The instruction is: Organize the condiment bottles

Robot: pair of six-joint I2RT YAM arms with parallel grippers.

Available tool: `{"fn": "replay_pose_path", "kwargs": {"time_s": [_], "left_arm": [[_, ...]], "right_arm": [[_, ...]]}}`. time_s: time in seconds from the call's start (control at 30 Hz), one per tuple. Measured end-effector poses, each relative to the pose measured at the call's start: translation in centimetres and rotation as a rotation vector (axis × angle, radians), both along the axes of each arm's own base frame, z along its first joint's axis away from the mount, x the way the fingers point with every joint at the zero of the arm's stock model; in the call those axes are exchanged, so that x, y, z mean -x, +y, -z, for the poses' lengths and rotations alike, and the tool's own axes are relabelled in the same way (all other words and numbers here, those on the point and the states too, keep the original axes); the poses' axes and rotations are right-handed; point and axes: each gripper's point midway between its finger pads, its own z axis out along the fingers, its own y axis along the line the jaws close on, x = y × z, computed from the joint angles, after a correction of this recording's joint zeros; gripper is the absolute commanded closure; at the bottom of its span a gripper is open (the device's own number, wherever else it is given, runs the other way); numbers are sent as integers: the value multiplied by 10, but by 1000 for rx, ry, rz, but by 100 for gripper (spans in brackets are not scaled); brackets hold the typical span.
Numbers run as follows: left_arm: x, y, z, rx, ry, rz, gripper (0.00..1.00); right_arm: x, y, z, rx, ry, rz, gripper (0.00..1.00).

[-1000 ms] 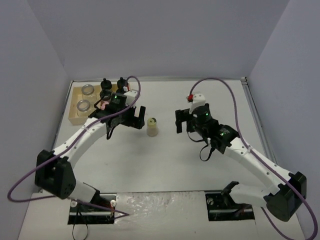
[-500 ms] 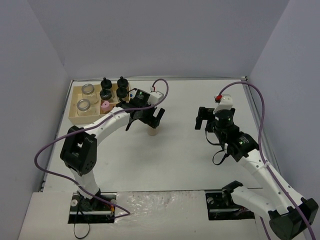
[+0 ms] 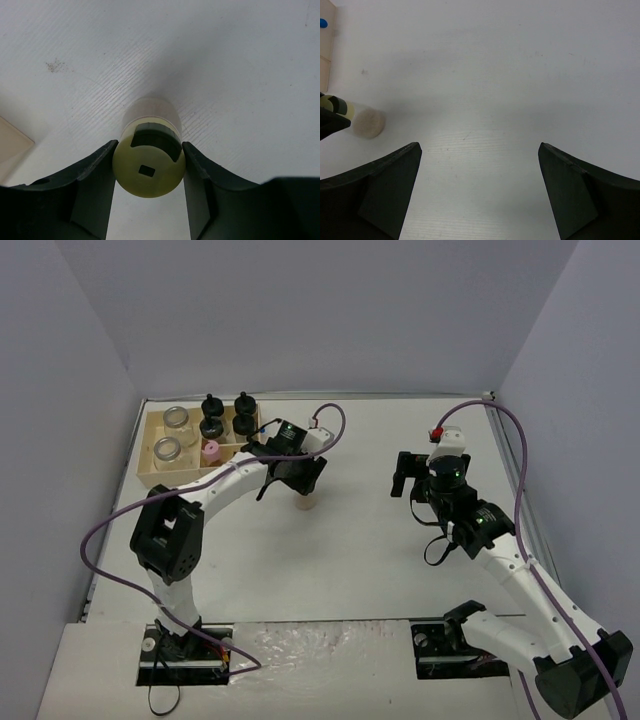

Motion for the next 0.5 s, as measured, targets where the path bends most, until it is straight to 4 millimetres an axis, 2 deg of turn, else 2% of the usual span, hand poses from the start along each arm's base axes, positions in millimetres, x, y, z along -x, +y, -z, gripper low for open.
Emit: {"fn": "replay_pose_path", "kwargs": {"time_s": [0.07,0.17,0.3,0.43,0.5], "left_arm": [[0,2,-4,-6,-10,-8,99],[-6,14,-18,-11,-38,-86,100],[-31,49,-58,18,-103,-286,100],[-60,96,-103,73,-193,-509,100],[-71,117,-118,87,-225,-596,100]], "right_arm": [[0,-1,0,-1,1,2,0],[-1,-2,1,-2,3,5,0],[-2,-2,4,-1,13,3,0],[-2,-2,4,-2,16,3,0],[-2,-2,4,-2,16,3,0]]}}
